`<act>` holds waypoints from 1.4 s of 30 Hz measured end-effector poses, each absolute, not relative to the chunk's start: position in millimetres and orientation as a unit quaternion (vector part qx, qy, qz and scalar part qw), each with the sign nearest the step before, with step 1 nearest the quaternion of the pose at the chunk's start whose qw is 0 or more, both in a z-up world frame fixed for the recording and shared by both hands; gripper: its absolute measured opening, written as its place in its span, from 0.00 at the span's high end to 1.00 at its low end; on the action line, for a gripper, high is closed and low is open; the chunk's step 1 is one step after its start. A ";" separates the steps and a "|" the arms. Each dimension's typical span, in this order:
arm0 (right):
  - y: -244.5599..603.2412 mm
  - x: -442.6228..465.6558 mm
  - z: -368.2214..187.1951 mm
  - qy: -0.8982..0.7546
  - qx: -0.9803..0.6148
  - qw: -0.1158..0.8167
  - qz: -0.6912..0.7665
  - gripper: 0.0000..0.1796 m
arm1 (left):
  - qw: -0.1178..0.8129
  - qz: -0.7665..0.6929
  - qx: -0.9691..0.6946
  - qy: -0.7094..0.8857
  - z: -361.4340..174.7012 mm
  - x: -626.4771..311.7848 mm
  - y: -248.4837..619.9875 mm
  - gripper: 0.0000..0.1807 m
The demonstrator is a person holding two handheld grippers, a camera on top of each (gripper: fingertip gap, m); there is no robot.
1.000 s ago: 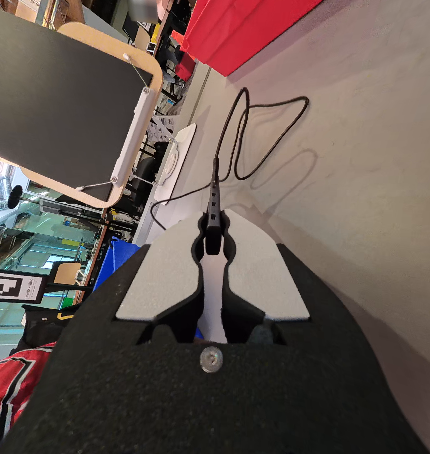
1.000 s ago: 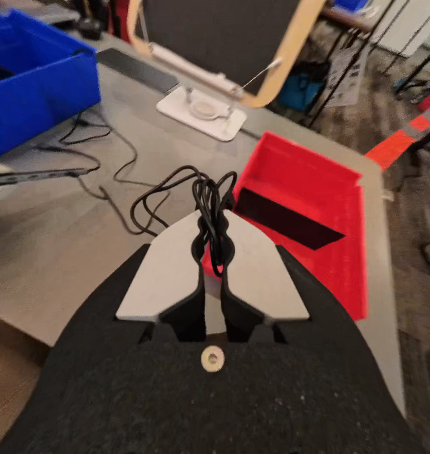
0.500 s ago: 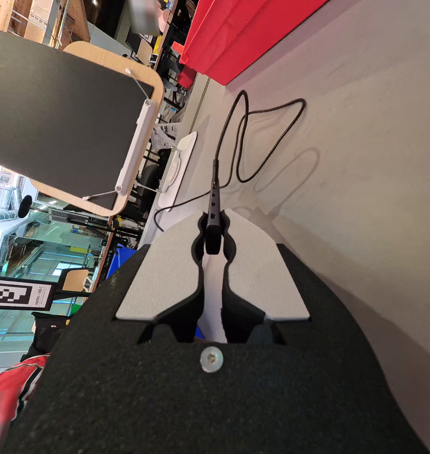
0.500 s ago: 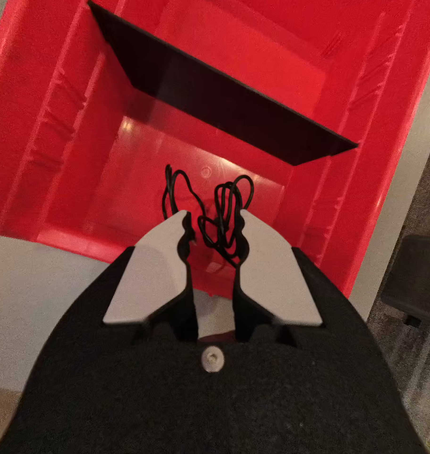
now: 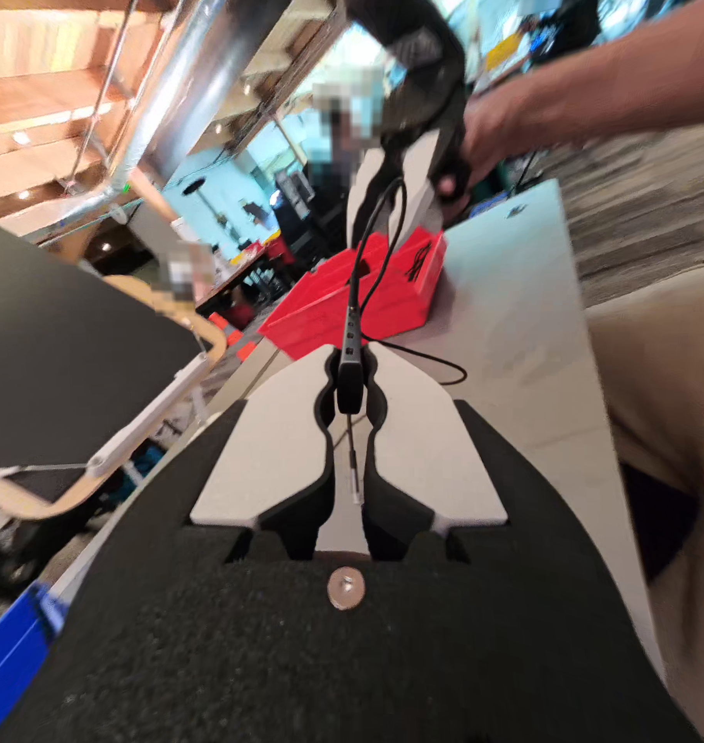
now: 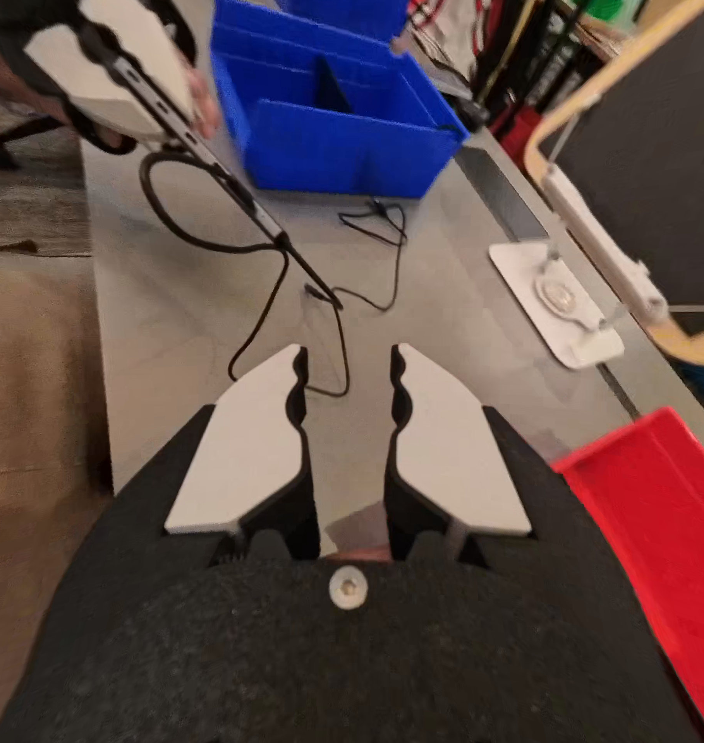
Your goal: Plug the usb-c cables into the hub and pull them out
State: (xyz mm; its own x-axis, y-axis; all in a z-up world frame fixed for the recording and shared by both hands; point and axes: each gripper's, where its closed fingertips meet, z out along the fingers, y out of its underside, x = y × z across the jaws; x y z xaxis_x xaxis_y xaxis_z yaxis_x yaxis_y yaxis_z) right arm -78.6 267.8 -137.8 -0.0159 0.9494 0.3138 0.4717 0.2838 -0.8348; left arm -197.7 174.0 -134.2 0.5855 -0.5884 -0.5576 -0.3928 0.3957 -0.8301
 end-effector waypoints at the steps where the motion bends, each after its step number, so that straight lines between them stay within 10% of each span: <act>1: 256.6 -88.5 -137.8 -0.681 -0.503 0.451 0.283 0.79 | 0.709 -0.090 -0.534 0.453 -129.4 -194.6 168.9 0.95; 31: 175.4 -148.7 -133.0 -0.628 -0.390 0.392 0.548 0.92 | 0.709 -0.346 -0.503 0.354 -107.1 -186.0 149.1 0.95; 42: 244.1 -162.3 -153.5 -0.673 -0.413 0.600 0.129 0.93 | 0.654 -0.317 -0.663 0.181 -149.1 -250.7 212.9 0.84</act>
State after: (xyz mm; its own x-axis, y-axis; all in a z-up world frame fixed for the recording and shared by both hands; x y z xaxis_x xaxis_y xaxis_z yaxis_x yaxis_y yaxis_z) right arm -162.3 244.1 -153.5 0.0611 0.7112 0.7003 0.4007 0.6251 -0.6698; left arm -250.7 212.9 -149.1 0.7338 -0.6542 0.1832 0.1747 -0.0789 -0.9815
